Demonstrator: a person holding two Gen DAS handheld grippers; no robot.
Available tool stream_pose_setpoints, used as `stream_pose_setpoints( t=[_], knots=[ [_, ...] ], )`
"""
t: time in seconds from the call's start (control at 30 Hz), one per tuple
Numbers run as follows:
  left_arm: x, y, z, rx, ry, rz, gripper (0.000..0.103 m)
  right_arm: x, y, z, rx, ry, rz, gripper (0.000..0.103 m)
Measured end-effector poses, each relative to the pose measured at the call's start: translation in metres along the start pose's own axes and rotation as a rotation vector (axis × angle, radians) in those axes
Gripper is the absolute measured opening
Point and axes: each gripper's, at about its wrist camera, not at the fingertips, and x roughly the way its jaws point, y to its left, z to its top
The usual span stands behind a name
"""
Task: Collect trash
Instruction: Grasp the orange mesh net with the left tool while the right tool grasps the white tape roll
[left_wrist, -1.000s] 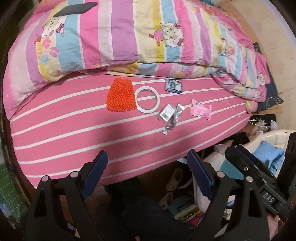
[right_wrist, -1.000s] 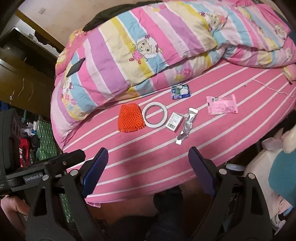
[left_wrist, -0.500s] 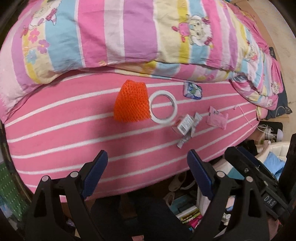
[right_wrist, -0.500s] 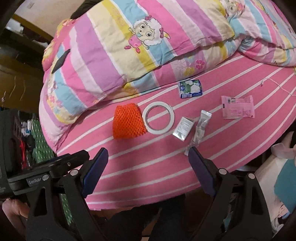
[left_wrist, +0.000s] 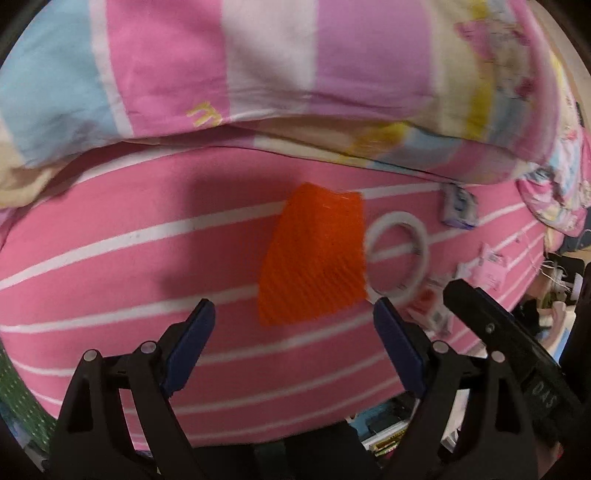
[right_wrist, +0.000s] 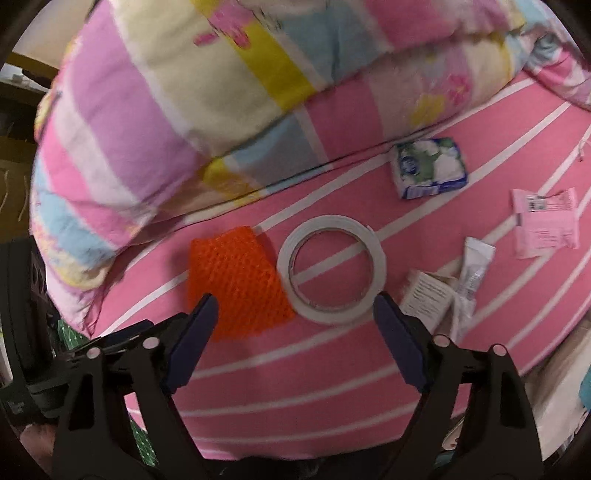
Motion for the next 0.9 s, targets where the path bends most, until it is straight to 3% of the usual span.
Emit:
stream_pose_setpoints(
  t=[0.27, 0.47, 0.7, 0.73, 0.83, 0.9],
  knots=[
    [0.046, 0.014, 0.018, -0.009, 0.064, 0.004, 0.085, 0.052, -0.015, 0.022, 0.101, 0.053, -0.011, 0.074],
    [0.066, 0.016, 0.032, -0.004, 0.101, 0.004, 0.085, 0.083, -0.012, 0.038, 0.093, 0.089, -0.022, 0.067],
    [0.082, 0.01, 0.035, 0.014, 0.129, 0.057, 0.085, 0.099, -0.001, 0.041, 0.052, 0.085, -0.125, 0.066],
    [0.082, 0.008, 0.034, 0.017, 0.127, 0.069, 0.085, 0.099, 0.0, 0.039, 0.047, 0.079, -0.14, 0.063],
    [0.083, 0.004, 0.032, 0.022, 0.126, 0.106, 0.079, 0.095, -0.004, 0.036, 0.057, 0.058, -0.185, 0.043],
    [0.082, 0.004, 0.031, 0.024, 0.129, 0.13, 0.066, 0.091, -0.009, 0.037, 0.061, 0.053, -0.185, 0.027]
  ],
)
